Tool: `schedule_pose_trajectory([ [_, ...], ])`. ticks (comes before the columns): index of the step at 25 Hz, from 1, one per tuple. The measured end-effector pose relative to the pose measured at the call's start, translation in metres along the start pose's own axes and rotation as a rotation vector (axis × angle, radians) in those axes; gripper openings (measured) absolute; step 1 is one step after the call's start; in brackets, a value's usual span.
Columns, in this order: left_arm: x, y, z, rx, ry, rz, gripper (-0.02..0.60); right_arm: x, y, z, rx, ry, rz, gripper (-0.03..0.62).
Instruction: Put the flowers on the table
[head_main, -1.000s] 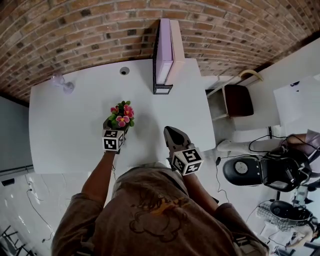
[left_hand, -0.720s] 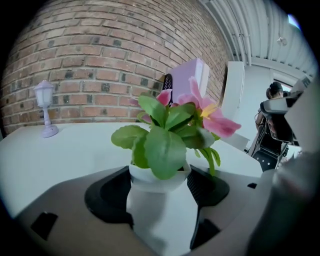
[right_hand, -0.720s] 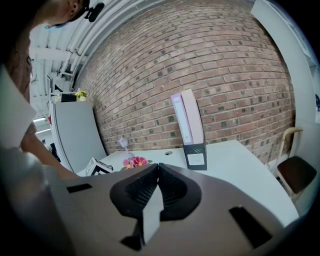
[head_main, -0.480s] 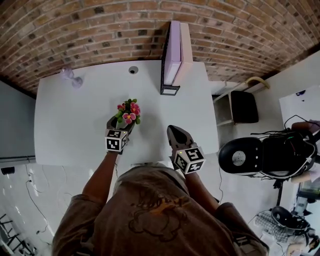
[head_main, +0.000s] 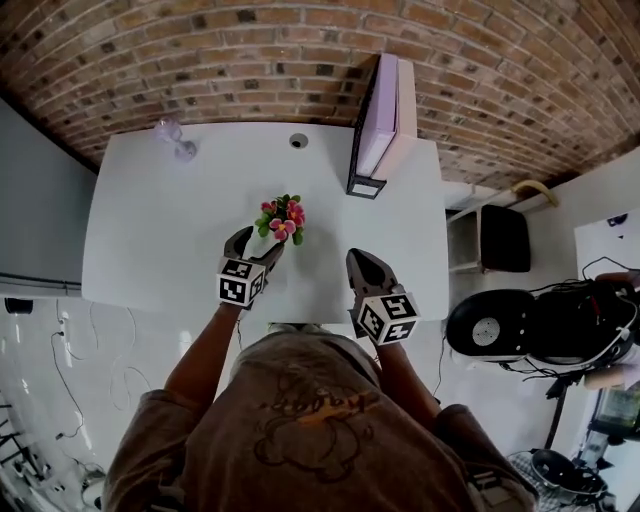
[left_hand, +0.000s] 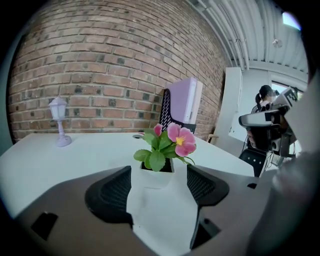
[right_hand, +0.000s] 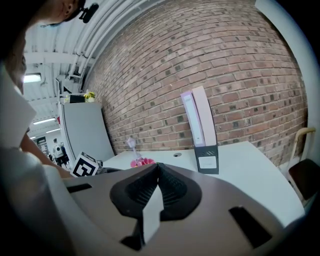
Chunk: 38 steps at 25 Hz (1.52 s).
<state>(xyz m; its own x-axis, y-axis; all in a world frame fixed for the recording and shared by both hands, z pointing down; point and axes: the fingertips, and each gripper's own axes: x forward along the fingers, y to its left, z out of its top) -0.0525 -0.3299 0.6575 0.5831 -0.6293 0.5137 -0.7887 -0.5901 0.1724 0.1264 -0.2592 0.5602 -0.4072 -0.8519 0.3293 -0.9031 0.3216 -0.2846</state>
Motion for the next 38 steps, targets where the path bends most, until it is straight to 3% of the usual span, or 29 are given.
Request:
schedule_pose_trajectory([
  [12,-0.059,-0.007,0.039,-0.069,-0.125,0.02,0.349,0.016,0.022,0.008,-0.024,-0.007,0.072,0.005],
  [20,-0.101,-0.017,0.077,-0.084,-0.228,-0.013,0.349,0.016,0.041,0.02,-0.051,-0.027,0.111,0.005],
  [26,-0.129,-0.014,0.095,-0.104,-0.291,0.016,0.348,0.011,0.048,0.033,-0.058,-0.052,0.105,0.005],
  [34,-0.15,-0.012,0.092,-0.151,-0.339,0.047,0.348,0.0,0.049,0.041,-0.065,-0.068,0.077,0.005],
  [38,-0.156,-0.013,0.099,-0.12,-0.382,0.05,0.25,-0.002,0.048,0.039,-0.071,-0.066,0.067,0.005],
])
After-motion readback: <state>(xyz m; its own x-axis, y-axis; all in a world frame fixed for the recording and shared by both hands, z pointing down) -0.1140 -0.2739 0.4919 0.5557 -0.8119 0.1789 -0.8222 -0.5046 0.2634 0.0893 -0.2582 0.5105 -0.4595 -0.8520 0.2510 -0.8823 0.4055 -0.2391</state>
